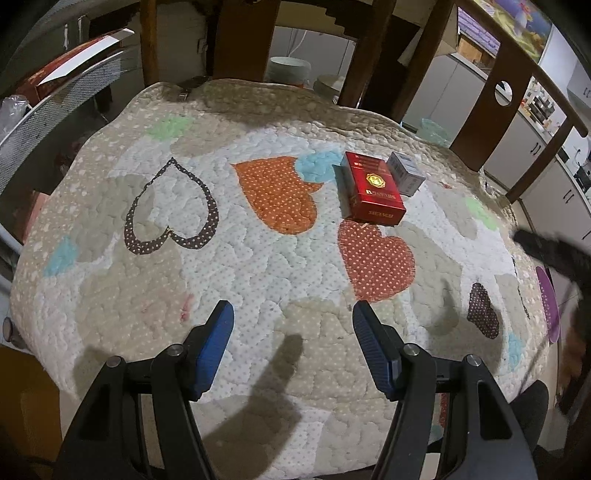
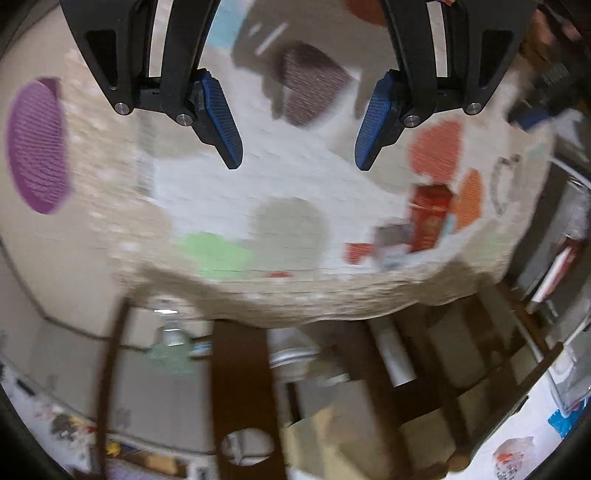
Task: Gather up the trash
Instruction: 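Grasp the red cigarette box with the left gripper while the right grasps the white-grey box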
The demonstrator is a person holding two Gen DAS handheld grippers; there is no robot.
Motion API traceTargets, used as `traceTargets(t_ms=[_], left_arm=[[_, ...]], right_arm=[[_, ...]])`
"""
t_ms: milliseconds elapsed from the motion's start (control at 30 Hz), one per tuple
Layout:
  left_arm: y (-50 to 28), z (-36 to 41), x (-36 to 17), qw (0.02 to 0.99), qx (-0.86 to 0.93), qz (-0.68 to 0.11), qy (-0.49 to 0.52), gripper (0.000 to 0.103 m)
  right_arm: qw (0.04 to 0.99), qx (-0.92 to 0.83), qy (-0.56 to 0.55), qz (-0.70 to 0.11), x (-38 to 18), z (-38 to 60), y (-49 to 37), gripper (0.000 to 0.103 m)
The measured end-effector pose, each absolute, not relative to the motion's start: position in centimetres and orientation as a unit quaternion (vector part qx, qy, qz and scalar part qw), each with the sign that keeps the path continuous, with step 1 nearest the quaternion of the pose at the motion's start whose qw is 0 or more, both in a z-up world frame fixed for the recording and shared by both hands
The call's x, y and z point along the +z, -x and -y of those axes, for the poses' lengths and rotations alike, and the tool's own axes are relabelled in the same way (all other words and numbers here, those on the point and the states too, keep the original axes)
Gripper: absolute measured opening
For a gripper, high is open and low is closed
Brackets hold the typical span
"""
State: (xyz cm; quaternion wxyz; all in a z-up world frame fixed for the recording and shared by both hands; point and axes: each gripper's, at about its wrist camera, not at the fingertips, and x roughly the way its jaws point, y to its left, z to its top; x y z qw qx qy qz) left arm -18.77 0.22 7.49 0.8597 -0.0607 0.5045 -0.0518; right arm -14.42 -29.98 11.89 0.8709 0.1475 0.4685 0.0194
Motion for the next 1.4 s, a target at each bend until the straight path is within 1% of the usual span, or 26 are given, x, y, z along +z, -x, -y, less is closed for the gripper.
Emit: traceTargets(t_ms=[67, 267, 433, 467, 500, 533, 600, 700, 867, 967, 1033, 1267, 1300, 1400], left_arm=[[18.8, -0.5, 7.3, 0.857, -0.050, -0.508, 0.067, 0.066], [18.5, -2.5, 6.8, 0.851, -0.040, -0.516, 0.083, 0.066], [17.9, -3.4, 6.7, 0.851, -0.035, -0.516, 0.091, 0.066], [17.6, -3.4, 6.8, 0.851, -0.037, -0.516, 0.089, 0.066], [17.1, -3.4, 6.9, 0.852, -0.039, -0.515, 0.088, 0.066], [16.7, -3.3, 7.1, 0.852, -0.041, -0.515, 0.089, 0.066], [16.0, -3.0, 7.4, 0.851, -0.049, -0.515, 0.092, 0.066], [14.6, -1.8, 7.6, 0.846, -0.064, -0.522, 0.086, 0.070], [12.2, 1.2, 7.6, 0.835, -0.100, -0.534, 0.083, 0.071], [10.0, 3.7, 7.5, 0.832, -0.115, -0.538, 0.064, 0.072], [8.1, 5.5, 7.1, 0.829, -0.118, -0.544, 0.049, 0.072], [2.7, 8.4, 4.5, 0.809, -0.109, -0.575, 0.053, 0.072], [2.3, 8.9, 4.1, 0.811, -0.102, -0.575, 0.043, 0.073], [1.9, 10.1, 3.6, 0.818, -0.100, -0.565, 0.025, 0.079]], right_arm=[[0.862, 0.040, -0.163, -0.479, 11.6, 28.5, 11.9, 0.062], [0.846, 0.078, -0.152, -0.505, 10.5, 23.4, 4.2, 0.061], [0.839, 0.059, -0.123, -0.527, 8.7, 20.8, -0.4, 0.061], [0.835, 0.054, -0.120, -0.534, 8.3, 20.7, -1.1, 0.059], [0.832, 0.052, -0.120, -0.539, 7.8, 20.5, -1.6, 0.055], [0.826, 0.052, -0.123, -0.548, 7.3, 20.5, -2.0, 0.037], [0.818, 0.058, -0.146, -0.553, 6.6, 21.1, -2.3, 0.036], [0.814, 0.062, -0.174, -0.551, 6.9, 22.6, -1.4, 0.036], [0.826, 0.055, -0.167, -0.536, 8.6, 25.8, 2.6, 0.036], [0.827, 0.055, -0.179, -0.530, 9.1, 27.8, 6.2, 0.036], [0.829, 0.048, -0.186, -0.525, 9.2, 28.9, 8.6, 0.036], [0.836, 0.024, -0.212, -0.507, 8.6, 31.7, 15.0, 0.037], [0.836, 0.021, -0.215, -0.504, 8.5, 31.9, 15.5, 0.037], [0.835, 0.015, -0.236, -0.497, 8.1, 33.0, 17.5, 0.037]])
